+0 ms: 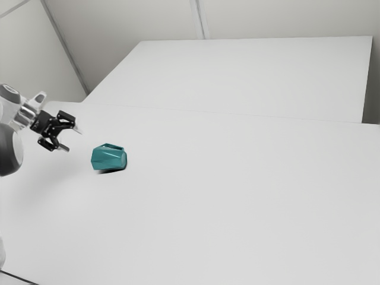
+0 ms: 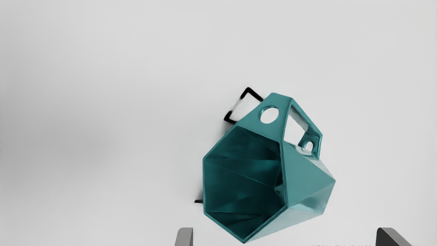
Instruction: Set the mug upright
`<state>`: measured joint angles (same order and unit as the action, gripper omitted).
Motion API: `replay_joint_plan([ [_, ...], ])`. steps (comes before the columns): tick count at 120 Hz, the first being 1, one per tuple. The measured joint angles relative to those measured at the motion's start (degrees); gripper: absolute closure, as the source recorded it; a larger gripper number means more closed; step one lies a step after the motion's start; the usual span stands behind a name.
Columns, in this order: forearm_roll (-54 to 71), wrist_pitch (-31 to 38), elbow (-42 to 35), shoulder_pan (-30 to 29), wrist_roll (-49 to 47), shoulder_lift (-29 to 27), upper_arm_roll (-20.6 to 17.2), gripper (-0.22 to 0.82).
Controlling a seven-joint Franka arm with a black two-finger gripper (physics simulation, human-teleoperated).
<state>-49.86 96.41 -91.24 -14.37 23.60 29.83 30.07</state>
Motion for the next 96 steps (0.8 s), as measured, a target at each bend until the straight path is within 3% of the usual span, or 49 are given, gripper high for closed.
replay_joint_plan([
  [61,-13.99,-11.51,1.34,-1.81,13.49,6.43,1.34,0.02],
  [96,-15.61,-22.26,5.89,-2.13,16.52,10.91,3.94,0.02],
])
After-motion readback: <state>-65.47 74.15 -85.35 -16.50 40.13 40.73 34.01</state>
